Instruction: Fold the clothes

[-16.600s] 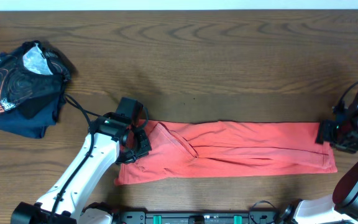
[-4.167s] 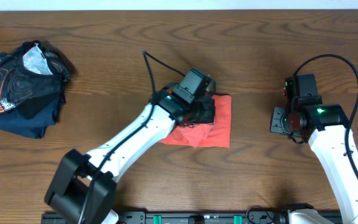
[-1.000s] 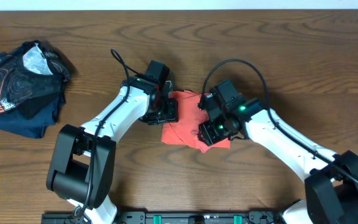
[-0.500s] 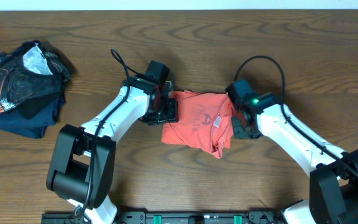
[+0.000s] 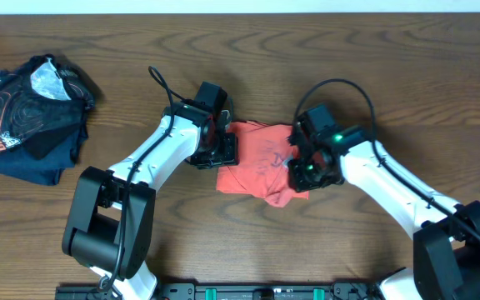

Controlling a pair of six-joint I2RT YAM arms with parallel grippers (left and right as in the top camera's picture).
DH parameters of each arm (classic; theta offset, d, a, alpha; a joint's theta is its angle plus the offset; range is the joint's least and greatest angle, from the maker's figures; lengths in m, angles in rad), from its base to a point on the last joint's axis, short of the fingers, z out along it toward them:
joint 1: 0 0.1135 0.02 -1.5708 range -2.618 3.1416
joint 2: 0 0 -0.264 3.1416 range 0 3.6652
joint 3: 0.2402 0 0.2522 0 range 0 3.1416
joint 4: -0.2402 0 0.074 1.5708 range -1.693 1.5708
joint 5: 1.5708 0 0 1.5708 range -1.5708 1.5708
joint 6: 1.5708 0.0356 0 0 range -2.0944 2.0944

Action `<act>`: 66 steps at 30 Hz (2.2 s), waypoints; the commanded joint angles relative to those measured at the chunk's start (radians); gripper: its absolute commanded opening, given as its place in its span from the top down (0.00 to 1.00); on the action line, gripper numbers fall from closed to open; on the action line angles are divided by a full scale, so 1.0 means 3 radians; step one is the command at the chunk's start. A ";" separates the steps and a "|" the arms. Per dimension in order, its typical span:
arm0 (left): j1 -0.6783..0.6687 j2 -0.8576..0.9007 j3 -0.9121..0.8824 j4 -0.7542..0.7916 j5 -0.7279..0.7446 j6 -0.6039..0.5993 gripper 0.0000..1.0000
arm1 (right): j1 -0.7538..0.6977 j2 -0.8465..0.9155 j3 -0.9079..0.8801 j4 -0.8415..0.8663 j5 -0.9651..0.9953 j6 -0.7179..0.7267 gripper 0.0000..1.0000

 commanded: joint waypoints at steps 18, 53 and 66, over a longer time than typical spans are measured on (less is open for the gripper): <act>-0.0004 0.0001 -0.0017 -0.0008 -0.0045 0.0070 0.46 | 0.0361 -0.0023 0.0202 -0.0121 -0.0340 -0.0074 0.64; -0.0004 0.0001 -0.0017 -0.0009 -0.0043 0.0069 0.46 | 0.1116 0.0322 0.0212 -0.0163 0.1185 -0.0013 0.73; -0.0004 0.0001 -0.0017 -0.0010 -0.0043 0.0069 0.46 | 0.0834 0.0090 0.0212 -0.0504 0.2464 0.1038 0.99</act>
